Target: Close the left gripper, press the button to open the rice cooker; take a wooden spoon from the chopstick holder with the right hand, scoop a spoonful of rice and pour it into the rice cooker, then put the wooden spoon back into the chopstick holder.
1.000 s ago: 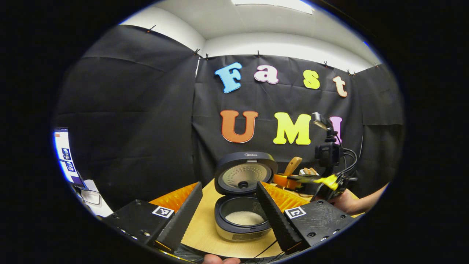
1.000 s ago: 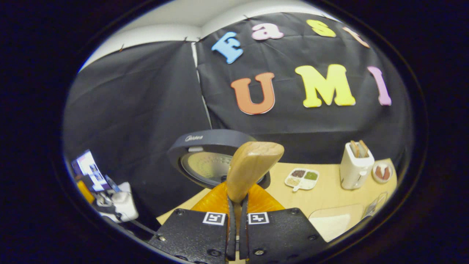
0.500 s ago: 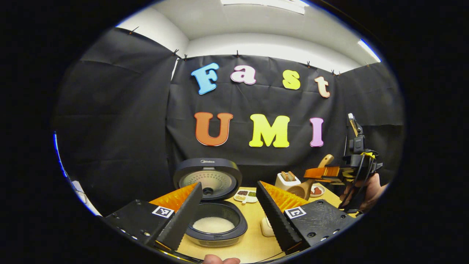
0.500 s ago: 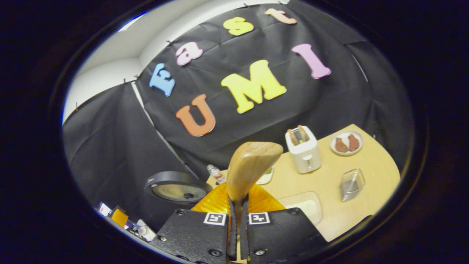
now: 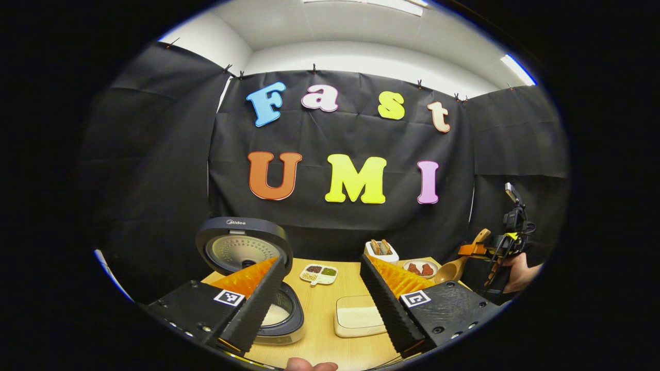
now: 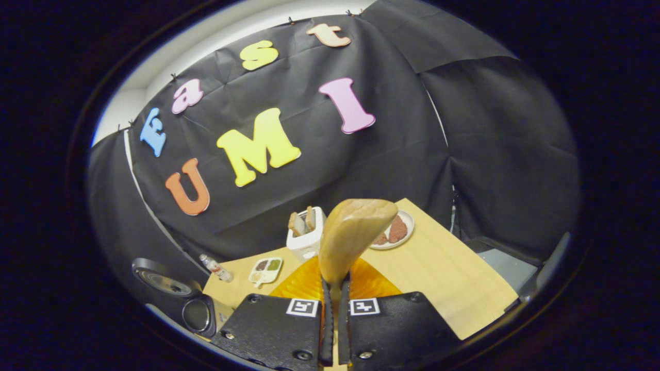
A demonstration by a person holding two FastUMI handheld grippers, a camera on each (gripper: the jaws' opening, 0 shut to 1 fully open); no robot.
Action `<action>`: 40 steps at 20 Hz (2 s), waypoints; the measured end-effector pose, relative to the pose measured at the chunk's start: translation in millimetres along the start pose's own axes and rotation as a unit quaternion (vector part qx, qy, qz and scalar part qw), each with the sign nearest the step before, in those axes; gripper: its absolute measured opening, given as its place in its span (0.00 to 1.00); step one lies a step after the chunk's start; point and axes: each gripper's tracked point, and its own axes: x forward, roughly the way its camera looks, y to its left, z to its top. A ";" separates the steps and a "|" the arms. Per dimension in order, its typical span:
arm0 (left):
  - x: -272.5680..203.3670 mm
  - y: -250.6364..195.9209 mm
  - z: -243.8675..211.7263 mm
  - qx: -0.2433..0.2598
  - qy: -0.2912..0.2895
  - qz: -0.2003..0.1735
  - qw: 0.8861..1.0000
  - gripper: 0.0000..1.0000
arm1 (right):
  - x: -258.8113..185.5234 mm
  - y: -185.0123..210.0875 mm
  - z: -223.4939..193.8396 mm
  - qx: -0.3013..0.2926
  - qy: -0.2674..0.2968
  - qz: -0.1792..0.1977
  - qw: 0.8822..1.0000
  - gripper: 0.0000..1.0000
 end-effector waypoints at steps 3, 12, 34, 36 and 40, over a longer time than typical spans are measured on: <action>-1.3 -4.3 -1.8 0.000 0.008 0.013 1.000 0.94 | 35.9 -26.3 -6.8 -0.008 0.005 -0.014 1.000 0.09; -6.2 4.8 -12.7 0.008 0.033 0.068 0.997 0.95 | 106.9 -54.5 -72.9 -0.035 0.054 -0.014 0.998 0.09; -6.9 17.5 -6.9 -0.001 0.024 0.091 0.996 0.95 | 88.6 -51.7 -45.8 -0.119 -0.008 -0.027 0.993 0.76; -7.3 21.8 -6.3 -0.005 0.020 0.088 0.996 0.95 | 69.6 -31.9 -9.5 -0.139 -0.049 -0.016 0.989 0.80; -7.9 35.2 1.1 -0.009 0.007 0.090 0.996 0.95 | 35.8 29.2 34.5 -0.227 -0.117 0.018 0.967 0.86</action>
